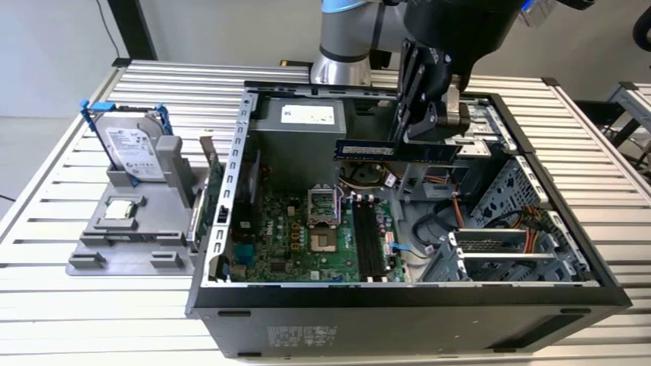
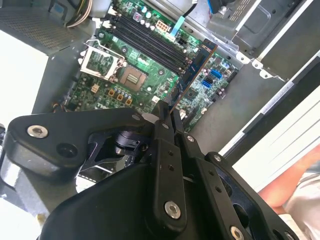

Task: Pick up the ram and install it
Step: 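Insert the ram into the slot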

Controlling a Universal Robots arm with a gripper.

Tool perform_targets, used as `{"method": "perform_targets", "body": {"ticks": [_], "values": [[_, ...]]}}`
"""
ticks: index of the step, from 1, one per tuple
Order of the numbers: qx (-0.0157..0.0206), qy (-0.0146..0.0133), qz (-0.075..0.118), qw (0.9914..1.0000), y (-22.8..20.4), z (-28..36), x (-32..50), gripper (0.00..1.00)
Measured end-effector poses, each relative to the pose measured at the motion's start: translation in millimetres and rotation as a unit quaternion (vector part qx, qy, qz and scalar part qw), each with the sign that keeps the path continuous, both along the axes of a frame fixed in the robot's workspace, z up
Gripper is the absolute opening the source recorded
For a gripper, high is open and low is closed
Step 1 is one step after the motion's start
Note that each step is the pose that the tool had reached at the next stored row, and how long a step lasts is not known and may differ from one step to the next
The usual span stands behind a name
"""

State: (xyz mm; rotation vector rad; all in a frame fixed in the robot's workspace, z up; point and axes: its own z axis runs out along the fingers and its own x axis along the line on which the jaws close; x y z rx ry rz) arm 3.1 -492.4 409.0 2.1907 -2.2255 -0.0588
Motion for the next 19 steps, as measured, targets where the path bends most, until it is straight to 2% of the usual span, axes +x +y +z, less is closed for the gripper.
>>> {"method": "perform_targets", "body": {"ticks": [5, 7, 10, 11, 15, 17, 19], "values": [[0.0, 0.0, 0.0, 1.0, 0.3, 0.0, 0.1, 0.0], [0.0, 0.0, 0.0, 1.0, 2.7, 0.0, 1.0, 0.0], [0.0, 0.0, 0.0, 1.0, 10.8, 0.0, 4.0, 0.0], [0.0, 0.0, 0.0, 1.0, 15.0, 0.0, 6.4, 0.0], [0.0, 0.0, 0.0, 1.0, 24.5, 0.0, 12.3, 0.0], [0.0, 0.0, 0.0, 1.0, 27.9, 0.0, 14.7, 0.0], [0.0, 0.0, 0.0, 1.0, 29.6, -0.1, 16.5, 0.0]]}}
